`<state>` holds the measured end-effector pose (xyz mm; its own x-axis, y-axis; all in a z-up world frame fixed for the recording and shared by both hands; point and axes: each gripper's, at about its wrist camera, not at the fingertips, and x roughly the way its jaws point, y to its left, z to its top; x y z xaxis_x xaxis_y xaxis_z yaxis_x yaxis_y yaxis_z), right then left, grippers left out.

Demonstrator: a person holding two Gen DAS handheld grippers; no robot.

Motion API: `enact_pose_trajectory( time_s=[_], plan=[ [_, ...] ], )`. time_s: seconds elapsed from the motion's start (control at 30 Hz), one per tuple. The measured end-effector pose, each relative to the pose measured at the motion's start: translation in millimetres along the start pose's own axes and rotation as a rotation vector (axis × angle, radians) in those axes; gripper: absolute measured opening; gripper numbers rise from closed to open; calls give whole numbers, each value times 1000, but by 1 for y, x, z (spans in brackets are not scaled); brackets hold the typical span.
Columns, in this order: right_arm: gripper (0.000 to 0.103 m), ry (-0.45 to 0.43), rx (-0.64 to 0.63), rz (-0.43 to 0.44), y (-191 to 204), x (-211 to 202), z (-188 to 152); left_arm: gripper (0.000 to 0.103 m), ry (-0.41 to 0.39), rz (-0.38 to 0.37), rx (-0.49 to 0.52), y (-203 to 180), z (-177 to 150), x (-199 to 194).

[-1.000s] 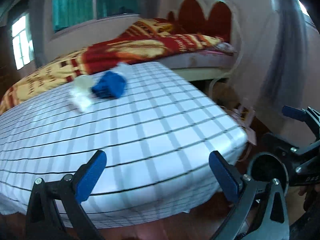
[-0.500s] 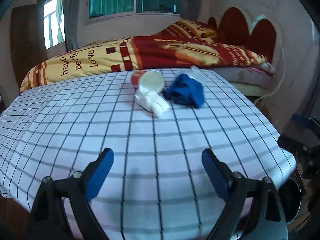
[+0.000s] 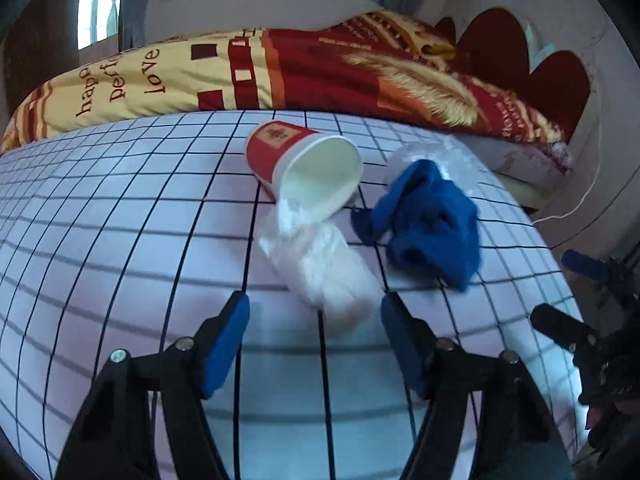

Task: Collect trash
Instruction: 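Move both tools back toward the blue cloth and white tissue, then grasp the blue cloth with the right tool while the left grasps the white tissue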

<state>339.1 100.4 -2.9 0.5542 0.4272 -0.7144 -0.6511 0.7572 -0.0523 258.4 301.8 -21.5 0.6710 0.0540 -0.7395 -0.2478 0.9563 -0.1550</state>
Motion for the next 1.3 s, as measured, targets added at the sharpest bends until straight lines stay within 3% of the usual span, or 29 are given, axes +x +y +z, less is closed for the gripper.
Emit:
enact_pose_trajectory(
  time_s=[0.1, 0.13, 0.17, 0.2, 0.43, 0.47, 0.5, 0.53, 0.6, 0.63, 0.73, 1.03, 1.3],
  plan=[
    [103, 7, -33, 22, 4, 15, 12, 65, 48, -22, -5, -1, 9, 16],
    [103, 8, -43, 31, 6, 20, 16, 57, 47, -25, 2, -2, 11, 18],
    [103, 10, -52, 38, 9, 26, 19, 41, 55, -30, 11, -1, 15, 19],
    [103, 13, -56, 49, 12, 30, 22, 38, 60, -39, 7, 1, 17, 19],
    [101, 22, -23, 112, 26, 64, 49, 37, 15, 9, 55, 22, 11, -3],
    [98, 34, -13, 121, 28, 71, 52, 37, 16, 9, 52, 24, 12, -2],
    [86, 48, -3, 128, 30, 77, 54, 37, 16, 8, 50, 25, 11, -2],
    [67, 64, 4, 141, 32, 82, 54, 37, 15, 5, 52, 26, 10, -3],
    [47, 70, 0, 141, 37, 85, 53, 37, 12, 4, 59, 24, 6, -4],
    [37, 53, 4, 151, 38, 81, 53, 37, 8, 2, 67, 22, 2, -6],
    [31, 32, 0, 148, 40, 66, 45, 37, -13, -1, 88, 15, -6, -13],
    [30, -65, 16, 101, 27, -13, 3, 37, -51, -53, 144, -19, -28, -45],
    [29, -127, -1, 0, 20, -97, -48, 37, -81, -141, 195, -60, -56, -80]
  ],
)
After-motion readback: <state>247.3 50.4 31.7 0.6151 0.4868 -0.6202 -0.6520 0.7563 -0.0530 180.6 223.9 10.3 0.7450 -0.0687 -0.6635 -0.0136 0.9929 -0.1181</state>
